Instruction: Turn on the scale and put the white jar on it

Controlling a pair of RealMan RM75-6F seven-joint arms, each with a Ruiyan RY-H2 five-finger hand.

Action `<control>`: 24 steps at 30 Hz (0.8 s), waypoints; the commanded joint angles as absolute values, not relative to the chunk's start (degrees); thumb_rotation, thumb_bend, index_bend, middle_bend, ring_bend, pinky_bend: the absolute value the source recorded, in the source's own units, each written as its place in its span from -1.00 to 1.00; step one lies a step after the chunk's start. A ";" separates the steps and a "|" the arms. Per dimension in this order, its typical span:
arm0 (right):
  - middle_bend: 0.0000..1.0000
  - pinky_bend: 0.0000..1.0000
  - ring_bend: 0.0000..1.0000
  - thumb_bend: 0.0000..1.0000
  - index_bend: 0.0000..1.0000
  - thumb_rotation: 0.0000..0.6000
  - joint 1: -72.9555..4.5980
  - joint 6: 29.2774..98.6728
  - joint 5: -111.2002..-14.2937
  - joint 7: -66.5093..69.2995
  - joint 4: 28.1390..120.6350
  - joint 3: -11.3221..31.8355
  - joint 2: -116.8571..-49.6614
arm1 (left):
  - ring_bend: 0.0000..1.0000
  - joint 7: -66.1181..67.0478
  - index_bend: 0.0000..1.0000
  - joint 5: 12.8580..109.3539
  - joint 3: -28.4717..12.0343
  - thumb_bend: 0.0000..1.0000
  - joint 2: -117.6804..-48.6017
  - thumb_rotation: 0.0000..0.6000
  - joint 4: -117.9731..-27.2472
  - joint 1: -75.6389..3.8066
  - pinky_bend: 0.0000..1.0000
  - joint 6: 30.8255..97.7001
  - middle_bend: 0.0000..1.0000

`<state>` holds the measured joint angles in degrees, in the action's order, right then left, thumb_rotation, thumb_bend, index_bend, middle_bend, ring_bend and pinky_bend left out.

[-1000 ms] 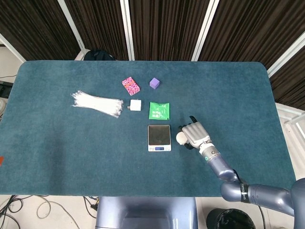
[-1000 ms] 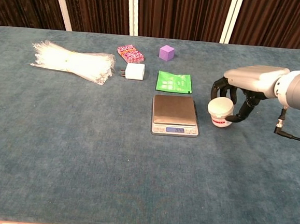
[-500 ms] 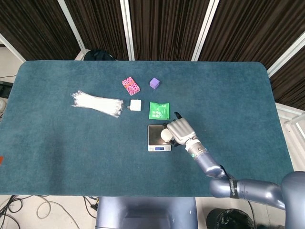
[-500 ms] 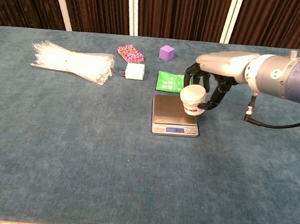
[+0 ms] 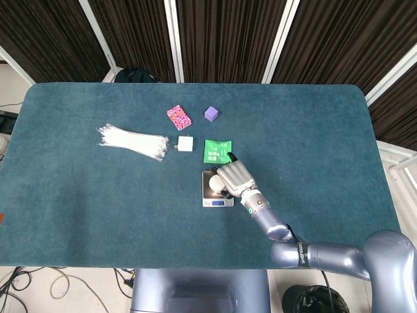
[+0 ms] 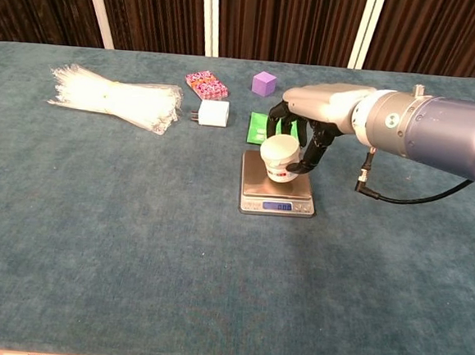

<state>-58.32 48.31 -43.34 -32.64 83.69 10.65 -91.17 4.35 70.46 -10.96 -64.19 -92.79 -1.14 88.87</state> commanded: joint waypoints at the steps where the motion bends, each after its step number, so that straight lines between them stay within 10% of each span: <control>1: 0.03 -0.82 -0.16 -0.23 -0.16 1.00 -58.64 48.35 -42.89 -32.84 83.44 10.68 -91.55 | -1.00 4.48 -1.00 70.45 -10.93 -0.77 -64.25 1.00 -92.73 -1.19 -1.00 88.81 -1.00; 12: -0.73 -0.96 -0.61 -0.26 -0.83 1.00 -60.11 47.79 -37.70 -35.01 84.83 10.27 -90.71 | -1.00 4.58 -1.00 70.27 -10.94 -0.77 -64.27 1.00 -92.70 -1.26 -1.00 88.64 -1.00; 24: -0.87 -1.00 -0.73 -0.31 -0.92 1.00 -58.65 52.87 -38.47 -36.91 94.70 8.01 -82.69 | -1.00 4.37 -1.00 70.12 -11.09 -0.77 -64.11 1.00 -92.68 -1.13 -1.00 88.84 -1.00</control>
<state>-59.64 51.09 -37.35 -36.61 92.40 8.76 -84.78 4.37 70.12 -11.09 -64.11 -92.68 -1.13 88.85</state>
